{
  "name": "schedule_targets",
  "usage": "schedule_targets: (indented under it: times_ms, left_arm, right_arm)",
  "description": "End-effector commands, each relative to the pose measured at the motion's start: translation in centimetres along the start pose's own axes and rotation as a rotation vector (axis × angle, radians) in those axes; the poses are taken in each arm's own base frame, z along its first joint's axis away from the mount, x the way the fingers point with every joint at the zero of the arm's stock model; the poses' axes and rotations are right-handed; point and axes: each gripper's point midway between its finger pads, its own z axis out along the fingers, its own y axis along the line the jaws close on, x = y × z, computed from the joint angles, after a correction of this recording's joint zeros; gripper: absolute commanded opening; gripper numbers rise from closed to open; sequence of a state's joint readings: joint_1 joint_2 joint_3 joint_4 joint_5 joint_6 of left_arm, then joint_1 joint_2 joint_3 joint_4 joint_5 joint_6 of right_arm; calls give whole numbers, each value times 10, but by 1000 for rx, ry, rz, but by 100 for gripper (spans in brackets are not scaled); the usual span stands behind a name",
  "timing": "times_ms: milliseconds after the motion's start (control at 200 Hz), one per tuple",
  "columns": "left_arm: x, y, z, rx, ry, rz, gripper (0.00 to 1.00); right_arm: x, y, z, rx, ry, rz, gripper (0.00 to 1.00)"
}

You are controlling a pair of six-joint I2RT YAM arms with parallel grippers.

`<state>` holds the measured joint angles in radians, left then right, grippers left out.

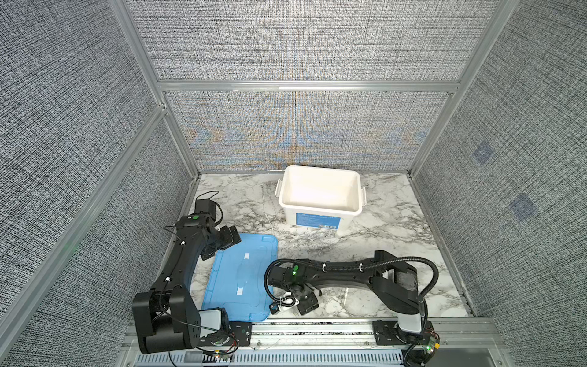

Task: Organize the chemistry lab equipment

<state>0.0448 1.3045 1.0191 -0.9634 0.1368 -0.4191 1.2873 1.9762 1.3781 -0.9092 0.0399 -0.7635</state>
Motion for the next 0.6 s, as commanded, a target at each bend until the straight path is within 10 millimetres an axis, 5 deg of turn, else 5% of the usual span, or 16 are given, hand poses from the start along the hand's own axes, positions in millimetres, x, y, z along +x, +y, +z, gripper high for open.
schedule_targets:
  times_ms: [0, 595]
  left_arm:
    - [-1, 1, 0, -7, 0, 1, 99]
    - [1, 0, 3, -3, 25, 2, 99]
  right_arm:
    - [6, -1, -3, -1, 10, -35, 70]
    - [17, -1, -14, 3, 26, -25, 69]
